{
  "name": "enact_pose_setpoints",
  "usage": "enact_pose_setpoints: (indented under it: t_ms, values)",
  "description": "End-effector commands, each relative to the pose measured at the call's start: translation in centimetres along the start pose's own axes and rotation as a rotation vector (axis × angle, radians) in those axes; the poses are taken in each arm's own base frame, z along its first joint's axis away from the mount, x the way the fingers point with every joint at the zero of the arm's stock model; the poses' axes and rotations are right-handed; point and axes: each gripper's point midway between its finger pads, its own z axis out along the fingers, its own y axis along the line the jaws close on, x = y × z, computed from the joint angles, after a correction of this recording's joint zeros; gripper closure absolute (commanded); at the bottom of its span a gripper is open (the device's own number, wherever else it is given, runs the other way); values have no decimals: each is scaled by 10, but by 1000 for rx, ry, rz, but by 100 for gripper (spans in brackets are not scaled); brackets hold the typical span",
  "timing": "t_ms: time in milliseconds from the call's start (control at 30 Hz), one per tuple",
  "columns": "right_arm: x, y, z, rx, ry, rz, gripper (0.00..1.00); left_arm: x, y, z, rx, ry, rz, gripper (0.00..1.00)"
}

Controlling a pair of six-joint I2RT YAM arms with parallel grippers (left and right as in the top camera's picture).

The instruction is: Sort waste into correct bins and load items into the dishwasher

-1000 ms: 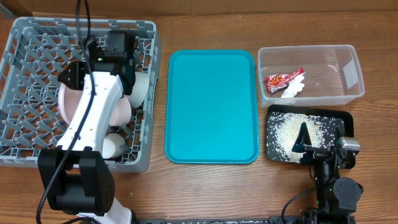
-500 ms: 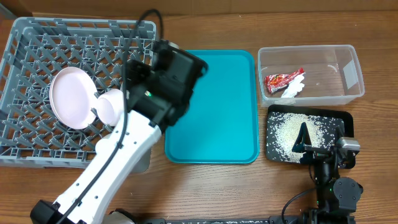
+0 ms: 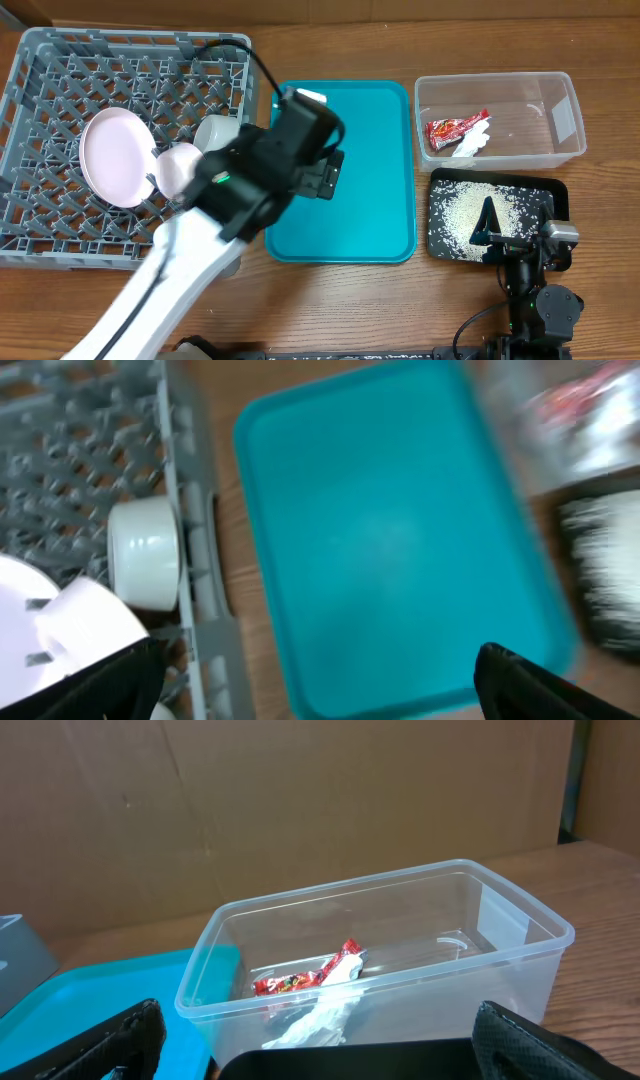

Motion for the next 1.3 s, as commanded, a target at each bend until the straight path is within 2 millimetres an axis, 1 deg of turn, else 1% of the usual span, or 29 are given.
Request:
enact_pose_setpoints:
  t_ms: [0,33,100,167,200,267,333,433,533,600,667,700,767,867,967,1033,1100,1200,1267]
  values:
    - [1,-1,0,3,-7,-1,0,-17,-2,-73,143,-129,-18,0]
    - [1,-1,0,3,-7,-1,0,-8,4,-83,136,-113,-9,0]
    - [1,-1,0,3,-7,-1,0,13,14,-98,127,-76,-2,0]
    - [1,-1,0,3,-7,-1,0,24,21,-107,122,-63,2,0]
    - [1,-1,0,3,-7,-1,0,27,24,-112,117,-71,0,0]
    - [1,-1,0,3,-7,-1,0,22,31,-118,95,-115,-11,0]
    - [1,-1,0,4,-6,-1,0,12,38,-123,58,-169,-27,0]
    - [1,-1,0,3,-7,-1,0,9,46,-125,19,-192,-43,0]
    - [1,-1,0,3,-7,-1,0,4,54,-126,-25,-219,-100,0]
    - [1,-1,0,3,-7,-1,0,-8,58,-125,-56,-267,-116,0]
    - [1,-1,0,3,-6,-1,0,-28,67,-127,-97,-371,-121,0]
    - [1,-1,0,3,-7,-1,0,-37,67,-127,-91,-417,-96,0]
    - [1,-1,0,3,-6,-1,0,-49,60,-125,-38,-494,-7,0]
    - [1,-1,0,3,-7,-1,0,-54,51,-116,46,-597,127,0]
    - [1,-1,0,3,-7,-1,0,-47,51,-105,96,-680,162,0]
    - [1,-1,0,3,-7,-1,0,-38,57,-94,86,-717,148,0]
    - [1,-1,0,3,-7,-1,0,-26,65,-84,61,-749,131,0]
    - [1,-1,0,3,-7,-1,0,-4,70,-73,41,-781,120,0]
    - [1,-1,0,3,-7,-1,0,15,74,-67,27,-801,112,0]
